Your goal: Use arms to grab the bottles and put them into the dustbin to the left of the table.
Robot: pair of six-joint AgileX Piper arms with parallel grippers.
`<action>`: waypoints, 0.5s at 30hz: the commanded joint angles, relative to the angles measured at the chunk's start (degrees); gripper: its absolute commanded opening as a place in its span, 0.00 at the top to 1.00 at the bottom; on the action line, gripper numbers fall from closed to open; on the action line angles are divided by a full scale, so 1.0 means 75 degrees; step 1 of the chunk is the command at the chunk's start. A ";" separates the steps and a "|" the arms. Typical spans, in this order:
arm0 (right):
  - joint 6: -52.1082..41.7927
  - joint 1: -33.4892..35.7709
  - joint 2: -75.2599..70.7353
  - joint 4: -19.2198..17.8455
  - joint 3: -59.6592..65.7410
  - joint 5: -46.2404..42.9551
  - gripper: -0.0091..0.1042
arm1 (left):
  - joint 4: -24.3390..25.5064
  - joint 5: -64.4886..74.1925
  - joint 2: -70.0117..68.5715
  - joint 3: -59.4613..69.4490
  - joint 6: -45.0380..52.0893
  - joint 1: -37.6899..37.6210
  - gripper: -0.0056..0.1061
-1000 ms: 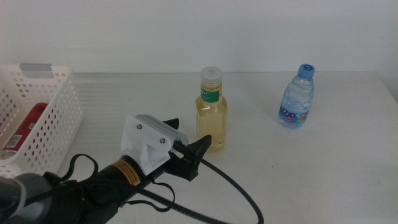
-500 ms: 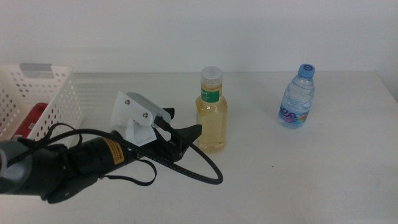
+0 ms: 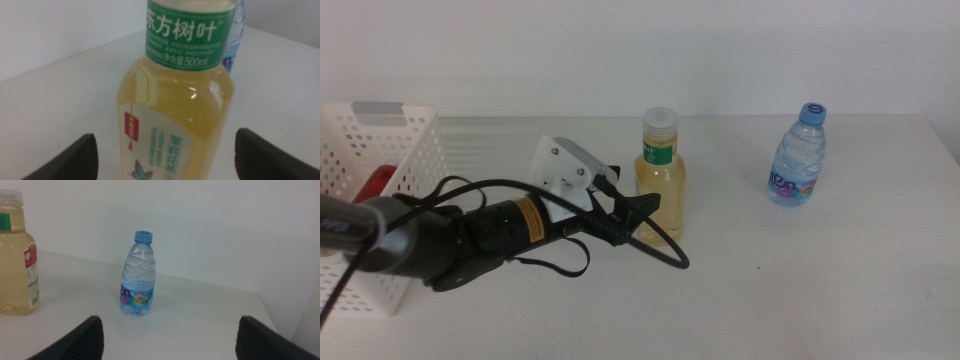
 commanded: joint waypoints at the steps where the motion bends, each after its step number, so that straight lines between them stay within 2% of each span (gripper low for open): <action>1: -0.0094 -0.0038 -0.0201 -0.0045 -0.0056 -0.0567 0.29 | -0.0161 -0.0691 -0.0096 -0.0388 -0.0131 -0.0007 0.14; 15: -0.0094 -0.0038 -0.0201 -0.0045 -0.0056 -0.0567 0.29 | 0.0773 -0.0708 0.1109 -0.1847 -0.1075 -0.0013 0.14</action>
